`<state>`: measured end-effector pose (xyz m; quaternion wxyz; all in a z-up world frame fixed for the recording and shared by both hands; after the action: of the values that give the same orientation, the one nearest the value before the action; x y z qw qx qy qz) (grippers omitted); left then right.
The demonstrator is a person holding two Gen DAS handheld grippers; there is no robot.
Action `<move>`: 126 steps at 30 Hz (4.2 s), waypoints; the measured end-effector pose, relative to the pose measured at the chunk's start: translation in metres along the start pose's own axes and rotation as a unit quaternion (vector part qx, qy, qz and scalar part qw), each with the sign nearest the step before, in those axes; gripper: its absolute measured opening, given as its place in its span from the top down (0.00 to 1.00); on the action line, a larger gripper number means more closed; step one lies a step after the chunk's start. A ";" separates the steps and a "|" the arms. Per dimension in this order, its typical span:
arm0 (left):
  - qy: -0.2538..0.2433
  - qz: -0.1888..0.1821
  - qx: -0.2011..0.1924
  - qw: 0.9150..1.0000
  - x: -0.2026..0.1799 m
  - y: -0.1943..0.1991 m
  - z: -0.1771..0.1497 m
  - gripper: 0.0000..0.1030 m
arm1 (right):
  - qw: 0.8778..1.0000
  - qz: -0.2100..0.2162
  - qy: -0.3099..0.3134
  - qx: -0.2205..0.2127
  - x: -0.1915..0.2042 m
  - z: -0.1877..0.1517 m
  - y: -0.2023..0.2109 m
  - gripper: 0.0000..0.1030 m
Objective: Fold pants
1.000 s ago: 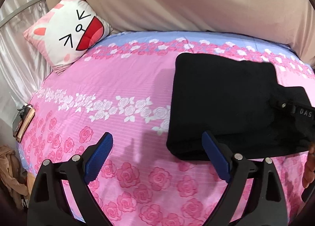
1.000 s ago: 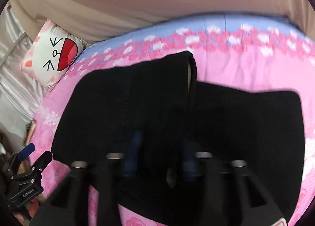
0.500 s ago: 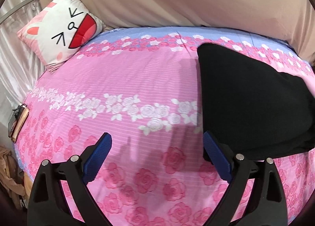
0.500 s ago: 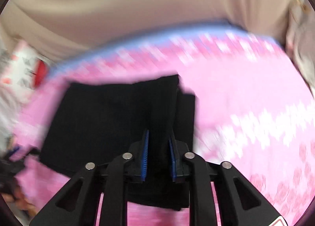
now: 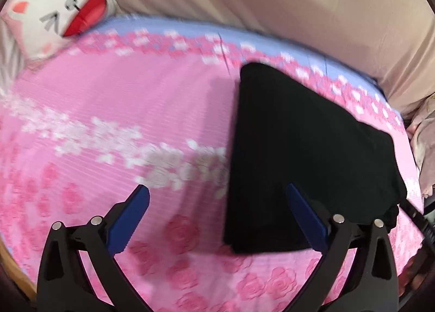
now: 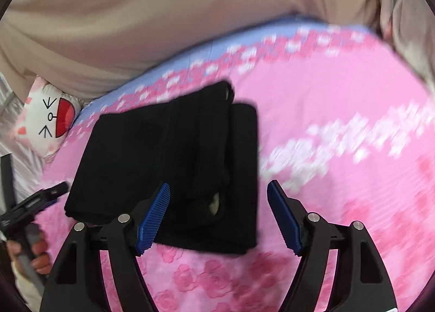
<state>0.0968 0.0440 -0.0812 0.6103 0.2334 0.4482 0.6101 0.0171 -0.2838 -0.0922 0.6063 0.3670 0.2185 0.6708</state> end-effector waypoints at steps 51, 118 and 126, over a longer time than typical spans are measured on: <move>-0.108 0.105 -0.081 0.985 -0.014 0.035 -0.057 0.14 | 0.991 -0.074 0.107 -0.014 0.042 -0.008 0.046 0.74; -0.092 0.059 -0.050 0.993 -0.009 0.025 -0.075 0.07 | 0.985 -0.068 0.157 0.015 0.069 0.037 -0.031 1.00; -0.092 0.062 -0.048 0.993 -0.007 0.025 -0.072 0.07 | 0.991 -0.037 0.121 -0.035 0.076 0.027 0.019 0.93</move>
<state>0.0244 0.0219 -0.0944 0.6201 0.2861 0.3452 0.6437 0.0252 -0.2167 -0.0439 0.6120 0.2535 0.2801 0.6948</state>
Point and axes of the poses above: each gripper's, at about its wrist camera, not at the fingertips, and y roughly against the way its jaws point, x to its left, z to its top, the point moved 9 cm from there along -y, roughly the way its jaws point, and after that the axes turned 12 degrees about y, right-handed, at the moved point
